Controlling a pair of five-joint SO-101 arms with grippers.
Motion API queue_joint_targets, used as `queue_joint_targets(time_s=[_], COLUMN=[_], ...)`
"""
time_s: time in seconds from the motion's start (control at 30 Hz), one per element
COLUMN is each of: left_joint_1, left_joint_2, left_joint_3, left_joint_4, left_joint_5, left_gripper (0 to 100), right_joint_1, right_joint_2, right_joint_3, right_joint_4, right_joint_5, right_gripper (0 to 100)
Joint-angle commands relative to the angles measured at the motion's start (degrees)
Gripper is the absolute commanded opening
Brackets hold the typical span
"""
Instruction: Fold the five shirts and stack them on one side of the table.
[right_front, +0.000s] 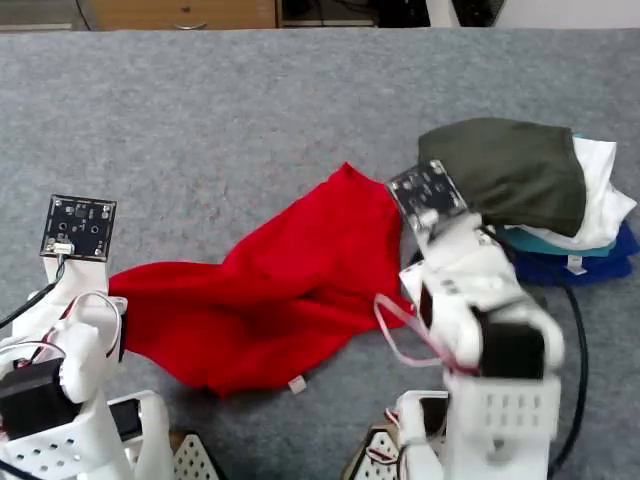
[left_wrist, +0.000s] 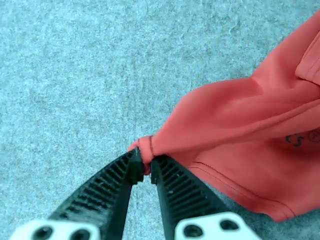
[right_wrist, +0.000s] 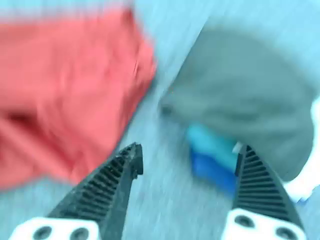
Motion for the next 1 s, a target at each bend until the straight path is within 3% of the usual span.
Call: queue_joint_targets(time_s=[0.0, 0.2, 0.4, 0.6, 0.73, 0.97], left_joint_1=[0.3, 0.2, 0.2, -0.1, -0.1, -0.1], left_joint_2=[0.1, 0.0, 0.0, -0.1, -0.1, 0.0], left_joint_3=[-0.6, -0.4, -0.4, -0.4, -0.4, -0.4], left_joint_4=[-0.9, -0.8, -0.8, -0.5, -0.8, -0.8], left_joint_5=[0.2, 0.5, 3.0, 3.1, 4.0, 4.1], left_gripper=[2, 2, 2, 2, 2, 2], right_joint_1=[-5.7, -17.0, -17.7, -18.3, -20.4, -20.7], right_joint_2=[1.0, 23.7, 55.7, 82.9, 101.5, 126.5], right_joint_3=[-1.6, -8.4, -30.2, -60.8, -80.8, -116.6], right_joint_4=[-5.9, -15.7, -17.7, -3.5, 8.5, 26.2], right_joint_5=[-3.3, -3.8, -3.3, -3.1, 3.6, 7.3], right_gripper=[23.8, 15.2, 13.4, 13.6, 13.8, 17.8])
